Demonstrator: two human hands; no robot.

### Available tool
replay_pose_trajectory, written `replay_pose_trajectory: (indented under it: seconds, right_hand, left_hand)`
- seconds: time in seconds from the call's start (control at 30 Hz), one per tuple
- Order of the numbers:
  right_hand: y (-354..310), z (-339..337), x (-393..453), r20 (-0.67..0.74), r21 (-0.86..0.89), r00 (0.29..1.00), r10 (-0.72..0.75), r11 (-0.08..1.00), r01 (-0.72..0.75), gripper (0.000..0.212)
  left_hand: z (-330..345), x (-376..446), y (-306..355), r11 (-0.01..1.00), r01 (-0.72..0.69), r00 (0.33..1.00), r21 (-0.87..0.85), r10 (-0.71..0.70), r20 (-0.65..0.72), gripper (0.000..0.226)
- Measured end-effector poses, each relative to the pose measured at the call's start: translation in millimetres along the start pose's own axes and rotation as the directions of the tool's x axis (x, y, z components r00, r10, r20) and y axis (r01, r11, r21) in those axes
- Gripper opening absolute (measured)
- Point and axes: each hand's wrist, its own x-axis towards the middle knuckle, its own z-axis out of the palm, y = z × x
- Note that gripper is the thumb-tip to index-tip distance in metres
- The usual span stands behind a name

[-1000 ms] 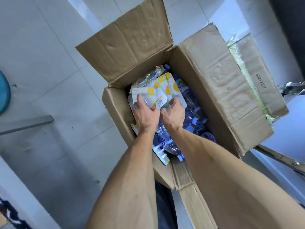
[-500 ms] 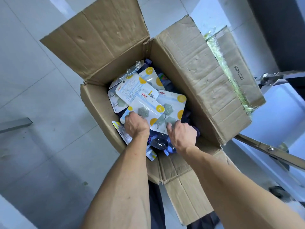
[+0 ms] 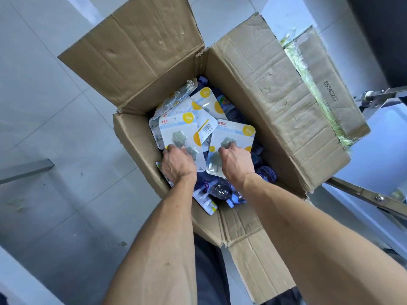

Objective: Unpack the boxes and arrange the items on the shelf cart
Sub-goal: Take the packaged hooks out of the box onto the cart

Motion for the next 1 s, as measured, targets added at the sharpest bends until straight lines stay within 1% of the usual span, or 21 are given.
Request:
replay_pose_trajectory:
  seconds: [0.13,0.23,0.33,0.43,0.5,0.6,0.7,0.83,0.9,0.97,1.0]
  right_hand:
    - [5.8,-5.6,-5.9,0.027,-0.082,0.995,-0.091,0.992,0.093,0.026]
    - [10.2,-15.1,-13.0,-0.032,-0.118,0.998,-0.058,0.992,0.054,0.029]
    - [7.4,-32.2,-26.2,-0.089,-0.097,0.994,-0.060,0.994,0.051,0.030]
    - [1.4,-69.5,-44.0,-0.114,-0.013,0.993,-0.031,0.999,0.030,0.031]
    - [0.2,-103.5,-63.7,-0.103,0.089,0.994,0.038,0.996,-0.029,0.029]
    - [9.9,-157.3,-104.6,-0.097,0.288,0.966,0.239,0.936,-0.203,0.025]
    - [19.3,-210.5,-145.0,-0.123,0.419,0.933,0.338,0.870,-0.260,0.028]
    - [26.5,-280.1,-199.6,-0.182,0.505,0.873,0.452,0.805,-0.312,0.025]
    - [34.4,-306.5,-228.3,-0.210,0.532,0.850,0.483,0.786,-0.316,0.023]
    - [47.5,-331.4,-260.5,-0.246,0.513,0.831,0.498,0.795,-0.324,0.023]
    - [55.4,-343.4,-278.1,-0.264,0.495,0.823,0.503,0.803,-0.332,0.024]
  left_hand:
    - [0.6,-3.8,4.6,1.000,0.021,1.000,-0.006,-0.021,-0.008,0.030]
    - [-7.0,-14.1,9.4,1.000,-0.013,1.000,0.017,0.013,0.005,0.030]
    - [-27.3,-26.1,17.8,0.998,-0.056,0.998,0.033,0.057,-0.017,0.029]
    - [-59.8,-38.4,29.2,0.998,-0.062,0.997,0.008,0.062,-0.034,0.027]
    - [-89.6,-53.8,36.3,0.998,-0.057,0.998,-0.011,0.057,-0.038,0.029]
    - [-142.5,-97.2,43.5,0.999,-0.017,0.999,-0.037,0.015,-0.045,0.031]
    - [-194.9,-150.1,53.3,0.999,-0.024,0.998,-0.036,0.021,-0.061,0.028]
    - [-246.1,-222.7,75.5,0.991,-0.097,0.995,-0.088,0.094,-0.034,0.027]
    - [-269.1,-254.1,86.2,0.990,-0.130,0.991,-0.052,0.129,-0.024,0.028]
    - [-292.0,-284.4,96.6,0.981,-0.194,0.981,-0.003,0.194,-0.006,0.026]
    - [-304.0,-298.4,101.6,0.976,-0.215,0.976,0.033,0.216,-0.037,0.025]
